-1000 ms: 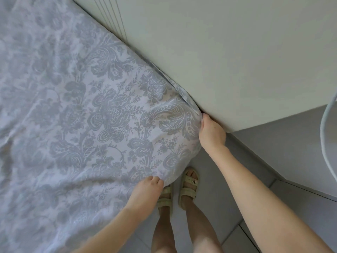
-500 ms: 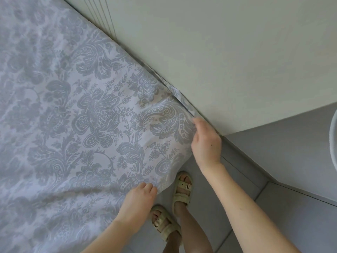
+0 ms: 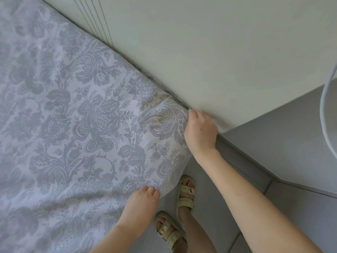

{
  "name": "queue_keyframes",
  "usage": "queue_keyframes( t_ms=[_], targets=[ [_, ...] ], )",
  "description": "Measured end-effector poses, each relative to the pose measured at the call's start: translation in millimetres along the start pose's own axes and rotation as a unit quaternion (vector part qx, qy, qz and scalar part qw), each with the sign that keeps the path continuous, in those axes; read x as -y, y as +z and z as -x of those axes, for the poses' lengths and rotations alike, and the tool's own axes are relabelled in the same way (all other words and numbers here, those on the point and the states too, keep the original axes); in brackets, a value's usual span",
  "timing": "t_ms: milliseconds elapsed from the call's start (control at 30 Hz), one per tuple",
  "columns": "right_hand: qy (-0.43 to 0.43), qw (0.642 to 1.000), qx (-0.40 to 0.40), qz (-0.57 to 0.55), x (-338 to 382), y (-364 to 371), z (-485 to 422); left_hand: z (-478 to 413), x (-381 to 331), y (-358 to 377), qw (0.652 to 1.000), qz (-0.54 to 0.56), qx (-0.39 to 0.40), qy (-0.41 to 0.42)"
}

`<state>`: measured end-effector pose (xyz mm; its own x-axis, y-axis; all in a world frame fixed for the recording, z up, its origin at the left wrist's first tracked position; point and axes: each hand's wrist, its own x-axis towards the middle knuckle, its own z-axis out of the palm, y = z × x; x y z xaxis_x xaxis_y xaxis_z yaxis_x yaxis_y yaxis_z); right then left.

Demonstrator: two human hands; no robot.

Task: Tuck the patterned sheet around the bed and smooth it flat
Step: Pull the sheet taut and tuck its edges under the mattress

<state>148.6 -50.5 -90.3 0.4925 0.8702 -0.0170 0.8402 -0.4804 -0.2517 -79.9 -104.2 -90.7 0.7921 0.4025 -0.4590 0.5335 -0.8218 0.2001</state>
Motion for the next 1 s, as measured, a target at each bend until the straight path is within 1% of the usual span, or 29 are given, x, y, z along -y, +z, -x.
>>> queue_keyframes(
  t_ms=[33, 67, 100, 133, 200, 267, 333, 400, 433, 467, 500, 533, 567, 600, 633, 667, 700, 733, 767, 800, 833, 867, 900, 933, 967, 1000],
  targets=[
    [-0.030, 0.998, 0.002, -0.046, -2, 5, 7, 0, 0, 0, 1.000, 0.000, 0.003, 0.001],
    [-0.028, 0.994, 0.048, -0.096, -4, 11, 9, 0, 0, 0, 1.000, 0.001, 0.004, 0.002],
    [-0.003, 0.986, 0.107, -0.129, -8, 17, 8, 1, -1, -1, 1.000, 0.004, 0.003, 0.002],
    [0.031, 0.977, 0.150, -0.145, -12, 22, 4, 2, -1, -2, 1.000, 0.006, 0.002, 0.001],
    [0.093, 0.965, 0.172, -0.172, -21, 25, -7, 3, -2, -5, 1.000, 0.009, 0.001, -0.001],
    [0.136, 0.948, 0.200, -0.207, -21, 21, -15, 4, -2, -6, 1.000, 0.010, 0.002, -0.006],
    [0.170, 0.942, 0.215, -0.192, -21, 18, -13, 3, -1, -4, 1.000, 0.012, 0.004, -0.009],
    [0.203, 0.957, 0.179, -0.108, -24, 16, 4, 4, -1, -3, 1.000, 0.007, 0.011, -0.012],
    [0.224, 0.953, 0.189, -0.077, -28, 17, 14, 3, -2, -3, 1.000, 0.000, 0.014, -0.011],
    [0.248, 0.937, 0.235, -0.072, -34, 19, 25, 2, -2, -4, 1.000, -0.001, 0.018, -0.010],
    [0.272, 0.912, 0.290, -0.100, -42, 21, 34, 2, -1, -4, 1.000, -0.004, 0.023, -0.009],
    [0.300, 0.876, 0.337, -0.169, -51, 22, 40, 1, 0, -1, 1.000, -0.008, 0.024, -0.011],
    [0.334, 0.835, 0.354, -0.256, -57, 21, 44, 0, -1, -3, 0.999, -0.012, 0.029, -0.012],
    [0.356, 0.815, 0.335, -0.310, -62, 19, 45, -1, -3, -8, 0.999, -0.017, 0.035, -0.009],
    [0.356, 0.830, 0.291, -0.316, -66, 19, 44, -2, -4, -10, 0.999, -0.020, 0.043, -0.008],
    [0.342, 0.871, 0.239, -0.260, -65, 17, 40, -2, -5, -14, 0.998, -0.023, 0.063, -0.016],
    [0.313, 0.917, 0.181, -0.168, -62, 15, 37, -1, -6, -13, 0.996, -0.022, 0.078, -0.033],
    [0.269, 0.945, 0.149, -0.109, -56, 12, 33, 0, -6, -10, 0.996, -0.019, 0.084, -0.032],
    [0.222, 0.959, 0.146, -0.096, -52, 14, 30, -1, -7, -12, 0.993, -0.015, 0.111, -0.041],
    [0.195, 0.958, 0.169, -0.127, -50, 18, 27, -1, -9, -15, 0.992, -0.014, 0.118, -0.042],
    [0.191, 0.941, 0.208, -0.189, -48, 23, 23, -1, -10, -18, 0.993, -0.016, 0.112, -0.040],
    [0.217, 0.899, 0.245, -0.291, -48, 25, 17, -2, -10, -18, 0.993, -0.013, 0.107, -0.040],
    [0.259, 0.839, 0.263, -0.399, -51, 28, 12, -2, -10, -18, 0.994, -0.009, 0.101, -0.040],
    [0.298, 0.778, 0.270, -0.483, -54, 28, 9, -3, -10, -19, 0.994, -0.008, 0.104, -0.042],
    [0.332, 0.730, 0.270, -0.532, -58, 28, 8, -3, -11, -19, 0.993, -0.014, 0.108, -0.042],
    [0.354, 0.706, 0.268, -0.552, -60, 26, 8, -4, -11, -19, 0.993, -0.020, 0.111, -0.042]
  ],
)
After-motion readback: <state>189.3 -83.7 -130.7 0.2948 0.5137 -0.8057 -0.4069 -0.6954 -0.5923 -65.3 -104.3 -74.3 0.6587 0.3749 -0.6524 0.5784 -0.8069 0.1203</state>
